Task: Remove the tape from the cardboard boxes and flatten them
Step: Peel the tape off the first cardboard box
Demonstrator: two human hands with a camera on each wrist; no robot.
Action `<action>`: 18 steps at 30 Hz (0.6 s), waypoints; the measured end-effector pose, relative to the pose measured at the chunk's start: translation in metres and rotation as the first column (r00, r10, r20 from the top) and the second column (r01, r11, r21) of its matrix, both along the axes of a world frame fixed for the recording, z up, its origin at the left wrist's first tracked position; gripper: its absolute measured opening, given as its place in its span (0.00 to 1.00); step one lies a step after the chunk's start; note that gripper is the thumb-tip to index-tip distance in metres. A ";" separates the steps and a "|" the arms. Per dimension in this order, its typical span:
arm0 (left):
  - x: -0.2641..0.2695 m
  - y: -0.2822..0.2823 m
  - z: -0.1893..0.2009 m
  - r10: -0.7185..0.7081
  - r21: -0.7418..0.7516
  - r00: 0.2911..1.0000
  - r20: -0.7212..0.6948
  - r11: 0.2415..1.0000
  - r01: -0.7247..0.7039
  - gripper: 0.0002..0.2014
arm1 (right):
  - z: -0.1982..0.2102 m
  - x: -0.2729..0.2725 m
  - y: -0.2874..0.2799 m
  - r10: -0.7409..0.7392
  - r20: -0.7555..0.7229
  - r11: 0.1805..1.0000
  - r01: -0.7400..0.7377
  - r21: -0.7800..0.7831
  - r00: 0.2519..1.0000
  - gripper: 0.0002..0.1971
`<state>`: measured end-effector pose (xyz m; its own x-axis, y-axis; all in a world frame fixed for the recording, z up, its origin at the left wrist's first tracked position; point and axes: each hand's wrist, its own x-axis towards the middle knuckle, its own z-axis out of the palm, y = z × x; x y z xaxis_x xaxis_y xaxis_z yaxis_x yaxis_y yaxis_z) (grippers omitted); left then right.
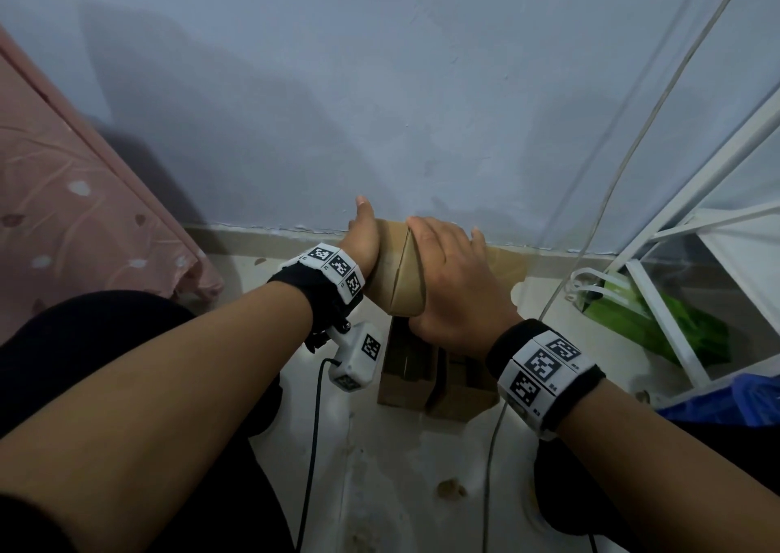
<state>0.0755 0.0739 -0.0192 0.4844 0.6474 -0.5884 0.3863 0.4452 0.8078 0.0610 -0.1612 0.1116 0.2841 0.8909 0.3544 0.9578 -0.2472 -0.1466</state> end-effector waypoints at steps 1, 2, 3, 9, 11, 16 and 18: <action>0.002 0.000 -0.002 0.045 -0.010 0.999 0.003 0.999 -0.045 0.79 | 0.001 -0.001 0.001 0.006 0.004 1.000 -0.006 0.003 1.000 0.56; -0.008 -0.012 0.017 0.073 -0.007 0.997 0.004 0.997 -0.073 0.73 | 0.001 -0.003 0.002 0.013 0.009 1.000 -0.013 0.008 1.000 0.56; -0.025 -0.029 0.052 0.092 0.018 0.995 0.038 0.996 -0.093 0.63 | 0.002 -0.005 0.003 0.020 0.016 1.000 -0.020 0.014 1.000 0.56; -0.068 -0.042 0.113 0.221 0.127 0.971 0.092 0.964 -0.232 0.44 | 0.008 -0.021 0.004 0.072 -0.011 0.995 -0.071 0.069 0.997 0.56; -0.066 -0.037 0.107 0.254 0.075 0.965 0.069 0.963 -0.259 0.48 | 0.010 -0.021 0.003 0.077 -0.027 0.994 -0.075 0.080 0.997 0.56; -0.072 -0.049 0.125 0.309 0.071 0.950 0.052 0.947 -0.312 0.38 | 0.012 -0.020 0.002 0.079 -0.043 0.995 -0.076 0.070 0.996 0.55; -0.070 -0.046 0.122 0.319 0.115 0.948 0.024 0.941 -0.319 0.36 | 0.013 -0.017 0.002 0.090 -0.063 0.994 -0.086 0.067 0.994 0.55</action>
<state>0.0060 0.0275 0.1032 0.2438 0.8321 -0.4981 0.2354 0.4475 0.8627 0.0441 -0.1592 0.1244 0.2303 0.8895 0.3947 0.9632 -0.1506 -0.2226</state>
